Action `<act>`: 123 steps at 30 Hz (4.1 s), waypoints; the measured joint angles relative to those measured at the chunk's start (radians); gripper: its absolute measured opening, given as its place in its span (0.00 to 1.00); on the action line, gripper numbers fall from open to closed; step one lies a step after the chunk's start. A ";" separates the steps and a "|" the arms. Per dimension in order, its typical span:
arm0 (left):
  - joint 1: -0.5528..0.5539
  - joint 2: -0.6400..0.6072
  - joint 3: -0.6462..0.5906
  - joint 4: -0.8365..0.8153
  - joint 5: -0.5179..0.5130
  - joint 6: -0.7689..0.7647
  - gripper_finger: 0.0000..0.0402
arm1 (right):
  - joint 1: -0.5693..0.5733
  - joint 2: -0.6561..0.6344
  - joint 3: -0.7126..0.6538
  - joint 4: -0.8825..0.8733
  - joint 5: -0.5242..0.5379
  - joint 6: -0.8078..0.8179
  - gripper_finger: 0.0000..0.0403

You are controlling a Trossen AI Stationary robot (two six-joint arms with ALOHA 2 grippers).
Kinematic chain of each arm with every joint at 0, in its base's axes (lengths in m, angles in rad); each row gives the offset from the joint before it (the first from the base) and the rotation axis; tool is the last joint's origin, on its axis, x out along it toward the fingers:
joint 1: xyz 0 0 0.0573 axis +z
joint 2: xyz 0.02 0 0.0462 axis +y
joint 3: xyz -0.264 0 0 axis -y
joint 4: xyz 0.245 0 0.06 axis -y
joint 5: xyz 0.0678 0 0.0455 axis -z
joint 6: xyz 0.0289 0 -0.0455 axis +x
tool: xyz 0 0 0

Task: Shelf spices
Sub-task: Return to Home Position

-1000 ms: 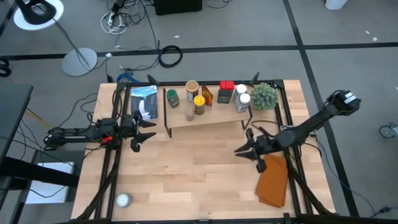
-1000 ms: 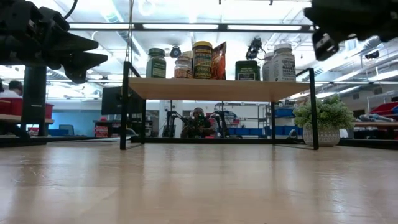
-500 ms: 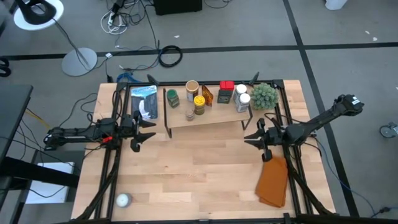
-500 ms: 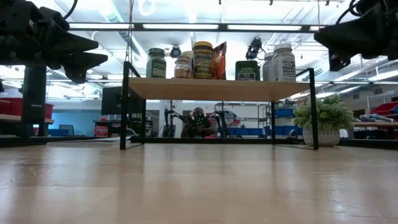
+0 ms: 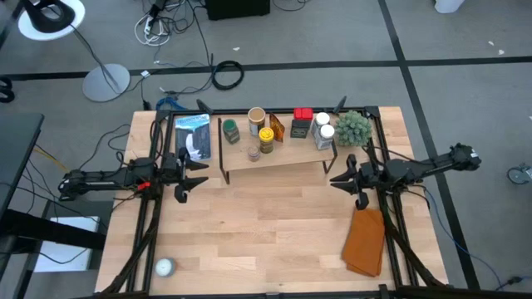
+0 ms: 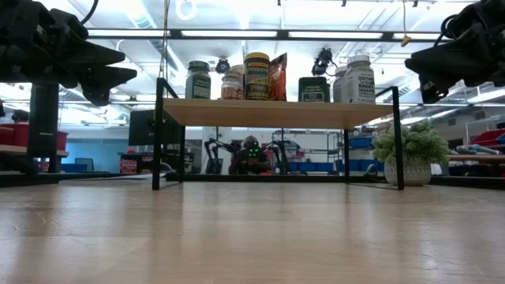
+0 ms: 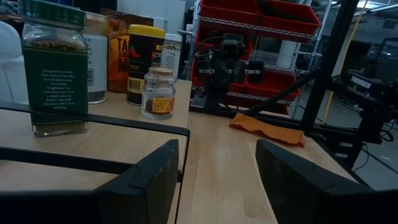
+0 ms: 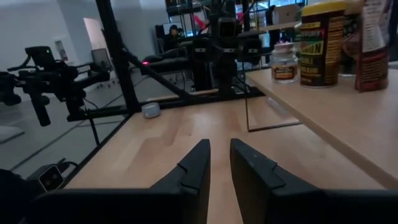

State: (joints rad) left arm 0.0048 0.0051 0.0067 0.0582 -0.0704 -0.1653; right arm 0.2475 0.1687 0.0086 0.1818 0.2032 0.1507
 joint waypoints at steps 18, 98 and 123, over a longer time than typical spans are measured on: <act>0.000 0.000 0.000 -0.001 0.000 0.000 0.55 | -0.133 -0.111 0.000 -0.146 -0.069 -0.015 0.16; 0.000 0.000 0.000 -0.001 0.000 0.000 0.55 | -0.187 0.305 -0.001 -0.123 -0.067 -0.039 0.16; 0.000 0.000 0.000 -0.001 0.000 0.000 0.55 | -0.186 0.305 -0.001 -0.124 -0.067 -0.040 0.16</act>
State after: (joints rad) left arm 0.0048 0.0048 0.0063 0.0573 -0.0700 -0.1650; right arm 0.0612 0.4740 0.0077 0.0583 0.1360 0.1108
